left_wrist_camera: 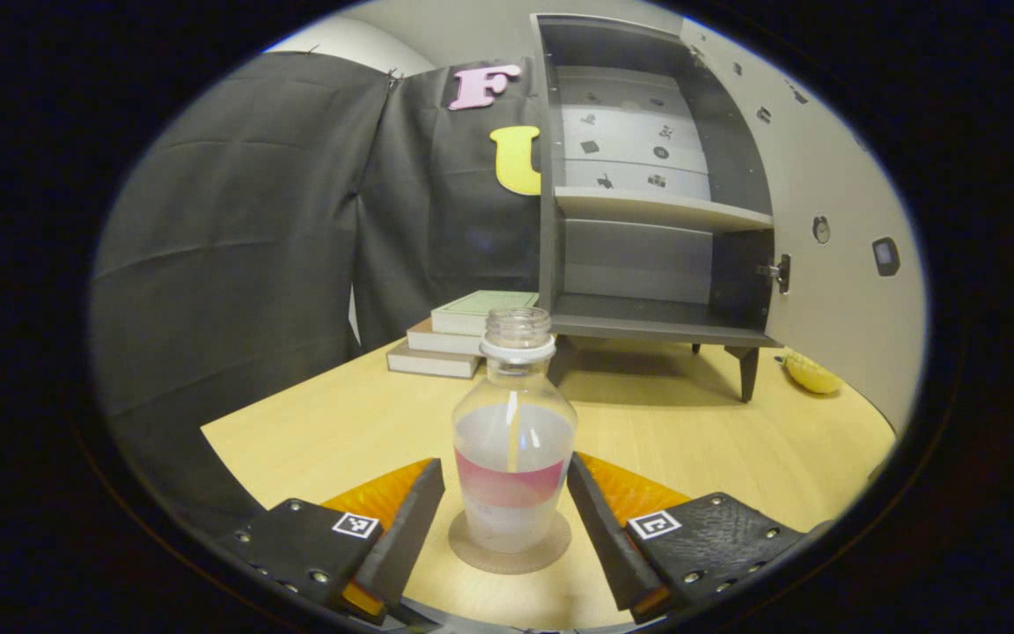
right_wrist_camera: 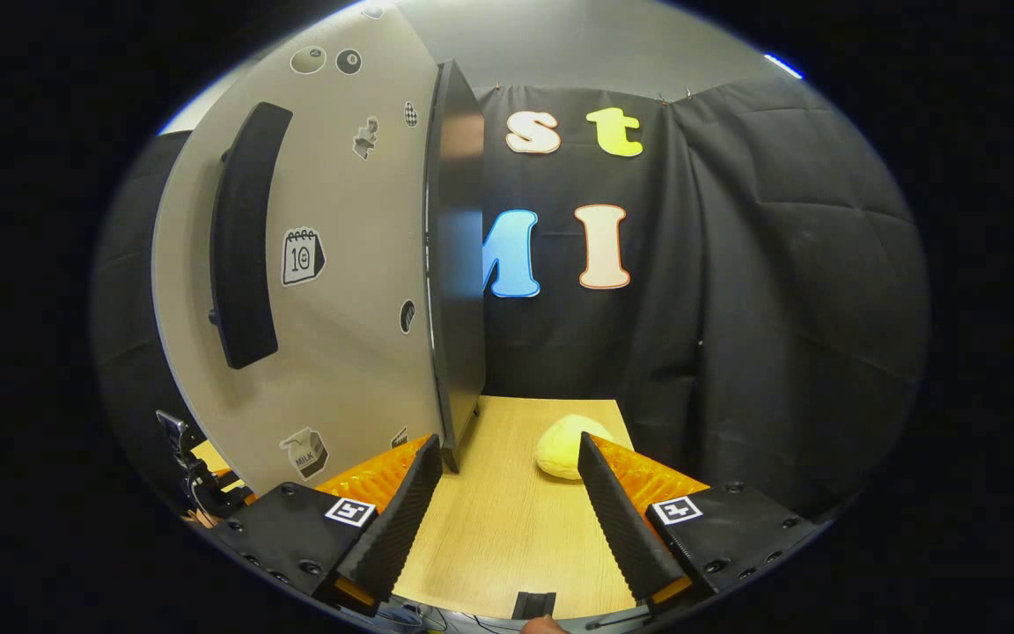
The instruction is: Open the cabinet door with the right hand, grasp the bottle in the cabinet with the left hand and place it on the coaster, then close the cabinet door with the right hand.
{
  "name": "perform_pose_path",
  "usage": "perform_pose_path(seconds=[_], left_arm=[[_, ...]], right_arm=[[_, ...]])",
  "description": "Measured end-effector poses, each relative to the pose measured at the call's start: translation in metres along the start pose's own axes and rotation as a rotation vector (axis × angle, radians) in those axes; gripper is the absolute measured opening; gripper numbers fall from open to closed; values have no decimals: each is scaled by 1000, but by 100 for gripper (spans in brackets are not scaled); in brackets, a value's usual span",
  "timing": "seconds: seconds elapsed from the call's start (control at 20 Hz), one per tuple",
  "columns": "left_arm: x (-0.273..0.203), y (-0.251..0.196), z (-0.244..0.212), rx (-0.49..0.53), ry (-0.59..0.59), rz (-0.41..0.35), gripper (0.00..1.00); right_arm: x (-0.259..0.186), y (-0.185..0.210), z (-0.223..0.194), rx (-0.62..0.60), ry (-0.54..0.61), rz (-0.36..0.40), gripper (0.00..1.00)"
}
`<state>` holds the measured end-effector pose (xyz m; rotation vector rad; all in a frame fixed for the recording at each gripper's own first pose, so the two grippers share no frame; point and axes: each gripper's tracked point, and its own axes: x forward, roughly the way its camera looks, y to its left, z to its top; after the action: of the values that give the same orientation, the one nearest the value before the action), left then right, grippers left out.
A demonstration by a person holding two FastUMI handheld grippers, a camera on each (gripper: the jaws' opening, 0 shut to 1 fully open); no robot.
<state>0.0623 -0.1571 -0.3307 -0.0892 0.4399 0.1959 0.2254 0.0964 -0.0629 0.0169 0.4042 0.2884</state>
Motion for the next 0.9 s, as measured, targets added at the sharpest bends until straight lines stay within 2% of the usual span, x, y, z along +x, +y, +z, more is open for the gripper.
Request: perform_pose_path(seconds=[0.15,0.2,0.5,0.7,0.75,0.8,0.9], left_arm=[[-10,-1,10,16,-8,10,87],[-16,-1,20,18,-23,11,84],[-65,-6,106,43,-129,22,87],[-84,-7,161,23,-205,0,85],[-86,-4,171,29,-218,5,84],[-88,-3,182,34,-233,3,87],[-89,-5,204,18,-269,-26,84]], right_arm=[[0,2,4,7,-11,15,98],[0,2,5,10,-14,21,98],[-1,16,29,28,-54,106,98],[-9,31,66,87,-133,164,98],[-11,36,74,99,-142,182,93],[-12,42,80,106,-151,196,98],[-13,52,89,106,-164,209,98]])
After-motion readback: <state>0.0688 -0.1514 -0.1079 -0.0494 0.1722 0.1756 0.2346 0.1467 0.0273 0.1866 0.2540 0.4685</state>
